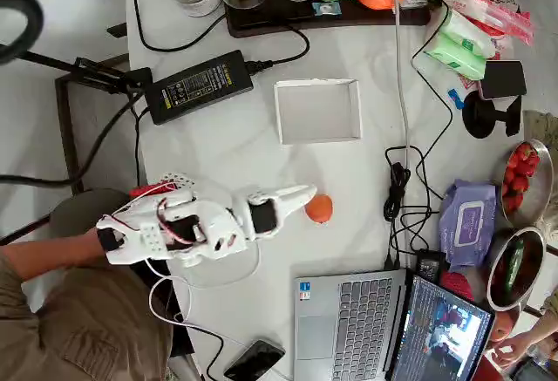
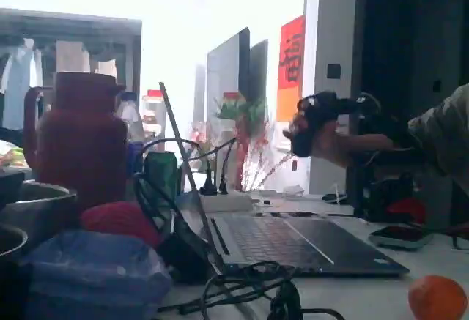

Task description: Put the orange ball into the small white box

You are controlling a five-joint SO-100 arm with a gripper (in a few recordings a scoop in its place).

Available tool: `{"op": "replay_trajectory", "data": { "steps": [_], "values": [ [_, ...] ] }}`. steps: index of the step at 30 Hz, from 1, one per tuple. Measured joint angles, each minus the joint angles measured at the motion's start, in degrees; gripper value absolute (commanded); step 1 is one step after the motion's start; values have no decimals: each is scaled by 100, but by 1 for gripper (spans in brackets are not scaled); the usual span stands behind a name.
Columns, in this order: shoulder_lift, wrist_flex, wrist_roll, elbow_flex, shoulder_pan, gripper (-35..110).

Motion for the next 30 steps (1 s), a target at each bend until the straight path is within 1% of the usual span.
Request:
{"op": "replay_trajectory", "data": {
  "steps": [6, 9, 13, 16, 18, 20, 22, 25, 27, 30],
  "values": [
    [-70, 18, 0, -1661, -18, 0],
    [-536, 62, 53, -2443, -18, 0],
    [-2136, 545, 53, -4061, 352, 0],
    [-3243, 1424, 53, -5616, 457, 0],
    [-3727, 1925, 53, -6267, 422, 0],
    [-4447, 2988, 70, -6873, 466, 0],
    [-5256, 3911, 53, -6987, 536, 0],
    [-6064, 4887, 53, -7058, 747, 0],
    [-6398, 5361, 44, -7066, 800, 0],
    [-6460, 5555, 35, -7066, 905, 0]
  ]
}}
